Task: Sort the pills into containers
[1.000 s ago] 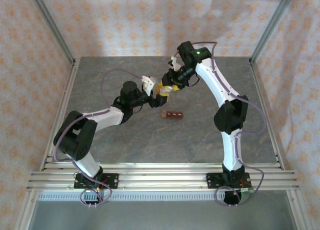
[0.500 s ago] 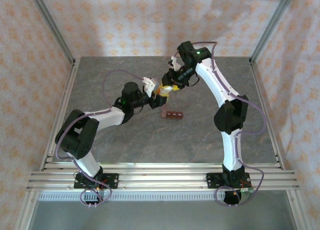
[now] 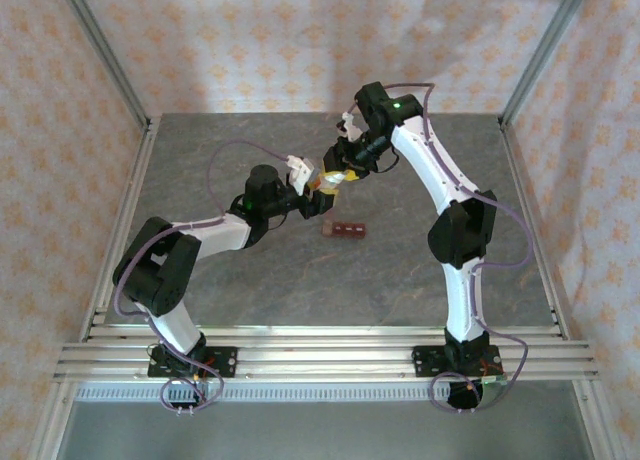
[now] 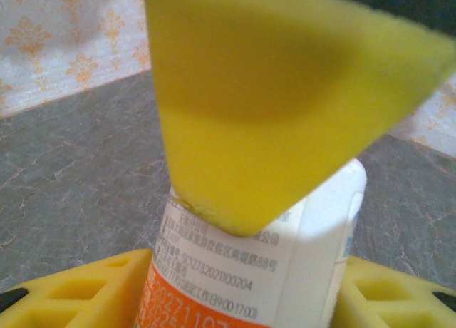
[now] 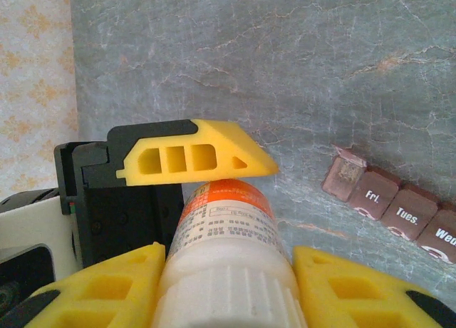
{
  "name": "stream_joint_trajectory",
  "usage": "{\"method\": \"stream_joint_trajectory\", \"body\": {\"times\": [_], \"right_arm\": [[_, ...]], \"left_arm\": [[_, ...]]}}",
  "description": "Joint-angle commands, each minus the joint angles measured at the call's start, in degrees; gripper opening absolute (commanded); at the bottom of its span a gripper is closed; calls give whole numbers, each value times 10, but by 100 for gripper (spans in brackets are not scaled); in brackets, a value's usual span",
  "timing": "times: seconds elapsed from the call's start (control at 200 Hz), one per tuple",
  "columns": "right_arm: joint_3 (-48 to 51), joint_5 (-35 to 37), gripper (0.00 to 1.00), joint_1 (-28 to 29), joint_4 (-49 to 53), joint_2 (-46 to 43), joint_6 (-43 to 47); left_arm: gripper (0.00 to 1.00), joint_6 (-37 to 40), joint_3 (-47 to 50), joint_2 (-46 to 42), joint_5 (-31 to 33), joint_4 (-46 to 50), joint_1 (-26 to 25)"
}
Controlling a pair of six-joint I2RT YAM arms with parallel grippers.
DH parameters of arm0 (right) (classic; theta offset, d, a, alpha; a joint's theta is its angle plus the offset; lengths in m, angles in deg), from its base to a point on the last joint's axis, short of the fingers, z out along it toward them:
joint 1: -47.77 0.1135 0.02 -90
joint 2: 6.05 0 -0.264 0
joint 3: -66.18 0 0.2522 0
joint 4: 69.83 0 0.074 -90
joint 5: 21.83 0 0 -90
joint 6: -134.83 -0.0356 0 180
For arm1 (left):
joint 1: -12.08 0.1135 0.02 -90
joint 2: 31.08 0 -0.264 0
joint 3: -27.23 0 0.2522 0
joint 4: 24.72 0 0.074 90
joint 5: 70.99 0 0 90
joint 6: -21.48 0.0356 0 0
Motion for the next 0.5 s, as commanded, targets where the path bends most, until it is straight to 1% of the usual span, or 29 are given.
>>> {"method": "stream_joint_trajectory", "body": {"times": [0.0, 0.115, 0.165, 0.315, 0.41, 0.49], "right_arm": [[-14, -6, 28, 3, 3, -11, 1], [-15, -6, 28, 3, 4, -11, 1], [-14, -6, 28, 3, 5, -11, 2], [-12, -6, 28, 3, 7, -12, 4], [-11, -5, 28, 3, 8, -12, 5], [-9, -5, 28, 3, 7, -12, 5]], "left_arm": [[58, -11, -17, 10, -2, -21, 0], [58, -15, -19, 12, -1, -27, 0], [56, -17, -21, 13, -2, -28, 0], [46, -26, -24, 15, -5, -34, 0], [36, -28, -28, 15, -8, -35, 0], [32, -34, -31, 16, -10, -35, 0]]}}
